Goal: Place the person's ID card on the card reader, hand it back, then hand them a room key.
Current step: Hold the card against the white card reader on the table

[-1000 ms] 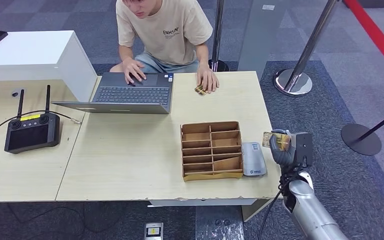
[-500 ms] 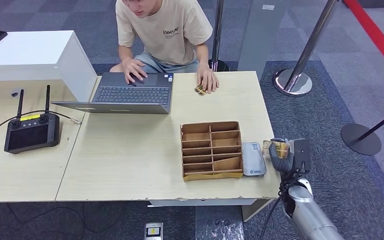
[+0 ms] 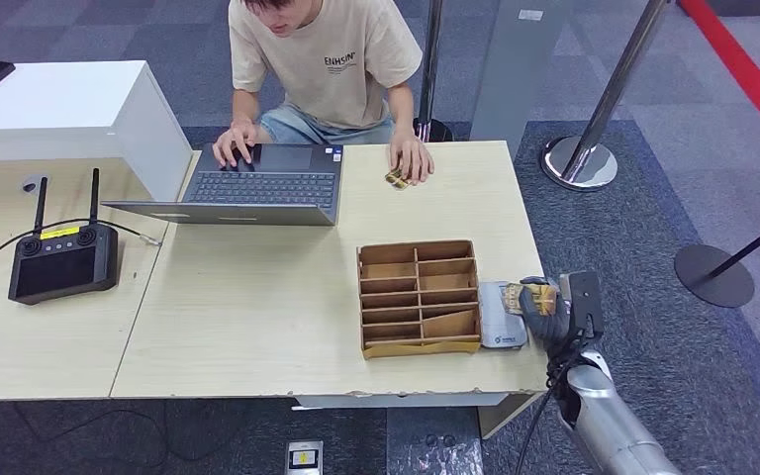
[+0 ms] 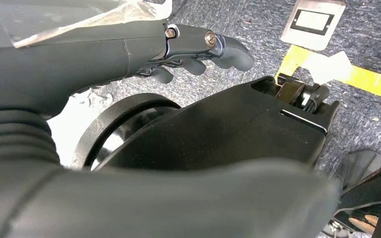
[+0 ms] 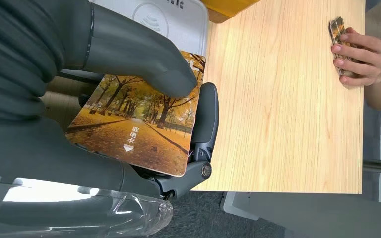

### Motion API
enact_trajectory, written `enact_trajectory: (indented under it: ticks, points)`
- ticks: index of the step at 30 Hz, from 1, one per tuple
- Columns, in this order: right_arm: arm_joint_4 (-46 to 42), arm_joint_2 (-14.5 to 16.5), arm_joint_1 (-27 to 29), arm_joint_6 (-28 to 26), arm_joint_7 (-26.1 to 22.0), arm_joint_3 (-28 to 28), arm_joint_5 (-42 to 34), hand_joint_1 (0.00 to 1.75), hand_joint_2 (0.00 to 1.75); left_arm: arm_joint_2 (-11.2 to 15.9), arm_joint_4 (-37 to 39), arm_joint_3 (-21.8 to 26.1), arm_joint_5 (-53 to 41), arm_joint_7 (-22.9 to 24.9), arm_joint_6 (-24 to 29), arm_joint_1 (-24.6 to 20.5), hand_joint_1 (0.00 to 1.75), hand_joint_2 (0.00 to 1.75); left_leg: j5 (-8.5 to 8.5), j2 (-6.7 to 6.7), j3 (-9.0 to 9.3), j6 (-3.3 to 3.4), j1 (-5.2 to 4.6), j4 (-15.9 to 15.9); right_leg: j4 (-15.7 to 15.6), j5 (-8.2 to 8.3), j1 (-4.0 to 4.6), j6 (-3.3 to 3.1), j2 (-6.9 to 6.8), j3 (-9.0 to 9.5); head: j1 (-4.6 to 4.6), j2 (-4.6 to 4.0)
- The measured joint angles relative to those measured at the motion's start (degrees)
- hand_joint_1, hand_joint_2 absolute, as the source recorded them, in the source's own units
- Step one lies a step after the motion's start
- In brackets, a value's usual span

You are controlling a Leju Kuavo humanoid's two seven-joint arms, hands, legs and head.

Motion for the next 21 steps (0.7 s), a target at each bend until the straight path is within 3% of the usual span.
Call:
enact_trajectory:
  ticks: [14, 18, 21]
  points:
    - [0.8, -0.2, -1.0, 0.1, 1.9, 1.1, 1.2, 1.75, 1.75, 0.0, 0.0, 0.0, -0.2, 0.0, -0.4, 0.1, 0.00, 0.00, 0.00, 0.01, 0.02, 0.00, 0.00, 0.0, 0.0, 0.00, 0.00, 0.00, 0.00, 0.01, 0.00, 0.00]
    - [0.8, -0.4, -1.4, -2.4, 3.3, 2.0, 4.2, 1.75, 1.75, 0.0, 0.0, 0.0, -0.2, 0.0, -0.5, 0.1, 0.00, 0.00, 0.00, 0.01, 0.03, 0.00, 0.00, 0.0, 0.0, 0.00, 0.00, 0.00, 0.00, 0.03, 0.00, 0.00]
    - [0.7, -0.6, -1.8, -7.2, 5.7, 3.0, 8.9, 1.75, 1.75, 0.0, 0.0, 0.0, -0.2, 0.1, -0.5, 0.1, 0.00, 0.00, 0.00, 0.01, 0.04, 0.00, 0.00, 0.0, 0.0, 0.00, 0.00, 0.00, 0.00, 0.04, 0.00, 0.00]
